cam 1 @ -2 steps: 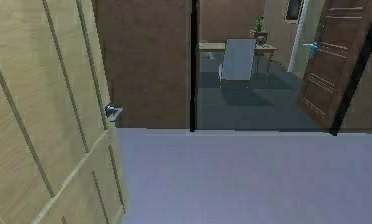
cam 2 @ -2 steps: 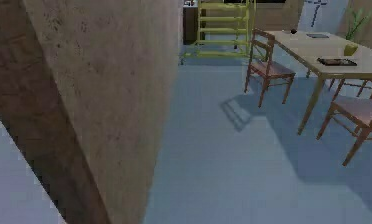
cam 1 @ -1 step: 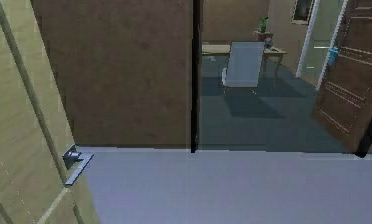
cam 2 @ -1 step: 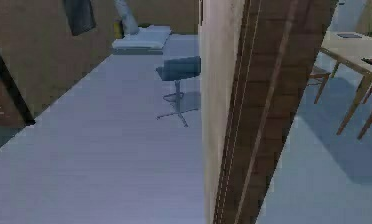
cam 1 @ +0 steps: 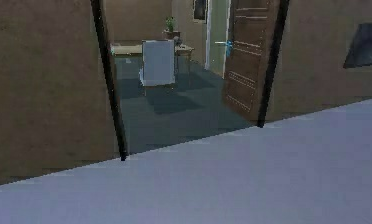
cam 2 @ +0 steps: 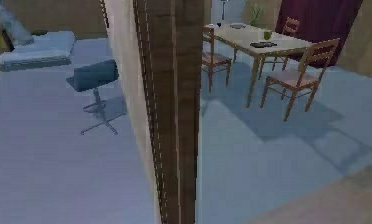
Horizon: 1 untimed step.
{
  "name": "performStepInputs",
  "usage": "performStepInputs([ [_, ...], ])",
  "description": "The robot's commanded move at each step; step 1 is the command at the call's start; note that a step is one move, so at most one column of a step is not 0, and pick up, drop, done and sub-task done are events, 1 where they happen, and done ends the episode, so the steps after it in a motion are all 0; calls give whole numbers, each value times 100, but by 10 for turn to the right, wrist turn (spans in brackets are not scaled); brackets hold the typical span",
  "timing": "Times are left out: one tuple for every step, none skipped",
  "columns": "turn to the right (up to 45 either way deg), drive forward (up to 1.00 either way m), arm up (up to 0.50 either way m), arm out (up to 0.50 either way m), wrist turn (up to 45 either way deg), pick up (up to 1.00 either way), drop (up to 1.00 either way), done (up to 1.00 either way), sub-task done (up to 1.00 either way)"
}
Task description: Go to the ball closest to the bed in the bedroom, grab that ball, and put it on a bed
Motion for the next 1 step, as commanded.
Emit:
performStepInputs([
  [0,100,0,0,0,0,0,0,0],
])
